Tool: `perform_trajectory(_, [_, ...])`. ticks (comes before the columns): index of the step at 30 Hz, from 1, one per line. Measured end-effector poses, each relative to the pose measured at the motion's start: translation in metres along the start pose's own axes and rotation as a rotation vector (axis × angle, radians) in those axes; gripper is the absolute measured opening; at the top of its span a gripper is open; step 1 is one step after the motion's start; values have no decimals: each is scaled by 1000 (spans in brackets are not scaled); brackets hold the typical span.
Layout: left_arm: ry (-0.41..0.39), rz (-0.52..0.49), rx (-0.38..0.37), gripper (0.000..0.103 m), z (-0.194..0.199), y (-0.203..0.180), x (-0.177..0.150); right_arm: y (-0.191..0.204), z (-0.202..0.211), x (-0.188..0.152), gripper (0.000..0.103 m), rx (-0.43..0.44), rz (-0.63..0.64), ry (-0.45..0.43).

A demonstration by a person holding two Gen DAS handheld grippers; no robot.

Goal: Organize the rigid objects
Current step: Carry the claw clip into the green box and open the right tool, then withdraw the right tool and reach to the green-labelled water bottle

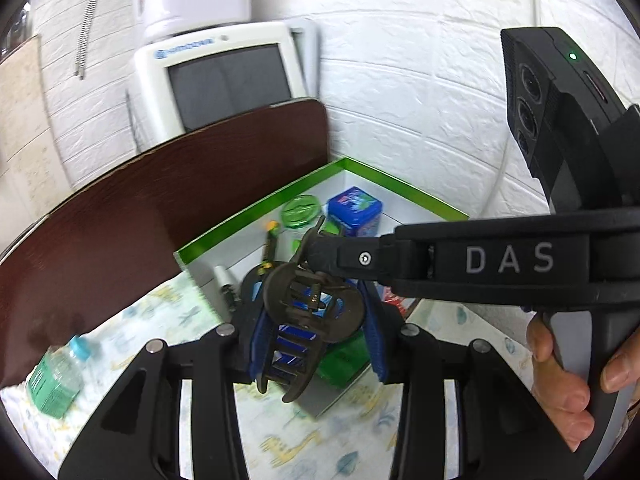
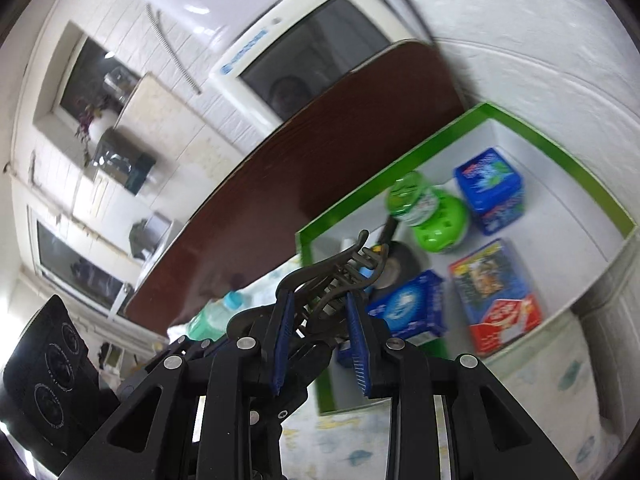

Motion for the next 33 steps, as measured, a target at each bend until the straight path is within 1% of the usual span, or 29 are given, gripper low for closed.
perform_trajectory(5, [38,-28,-15,39,-27,-14,4,-29,2,6,30,-26,-46,-12])
perform_trajectory(10, [63,-43,-29,39,-43,-20,9,-46,1,11,30,-52,-63,-28])
perform_trajectory(13, [74,-52,-51,39,-54,-27,13,-58,4,16,30,-98,-61,-55])
perform_trajectory(14, [80,-54,-60,39,-58,-29,14,-63,7,18,30,-133,-58,-70])
perform_trajectory(15, [91,-59,-65,41,-62,-31,14,-67,9,19,30,-169,-54,-85])
perform_trajectory(17, [110,-73,-42,48,-69,-33,12,-74,15,21,30,-239,-44,-115])
perform_trajectory(18, [109,-75,-35,54,-69,-32,11,-76,17,21,30,-255,-43,-122])
perform_trajectory(19, [104,-72,-33,56,-67,-31,11,-78,18,21,30,-260,-46,-123])
perform_trajectory(21, [94,-58,-30,57,-61,-27,10,-82,18,21,30,-252,-58,-118])
perform_trajectory(24, [73,-37,-2,59,-48,-15,9,-79,19,21,30,-250,-56,-116])
perform_trajectory(27, [50,-11,51,60,-29,5,5,-67,18,20,30,-235,-35,-116])
perform_trajectory(29, [35,14,101,63,-14,24,0,-54,17,19,30,-218,-12,-115])
perform_trajectory(31, [18,44,157,73,3,46,-7,-39,14,16,30,-195,14,-109])
perform_trajectory(33, [0,83,215,74,21,72,-18,-24,9,13,30,-170,44,-95])
Point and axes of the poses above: each gripper's, at about its wrist camera, not at the fingertips, and z roughly against the way its jaws point, y to its left, x to its top, the point moved 5 cm from there along -z, roughly the way its jaws point, and after that the axes turned 5 degrees about -y, right-handed, at the moved point
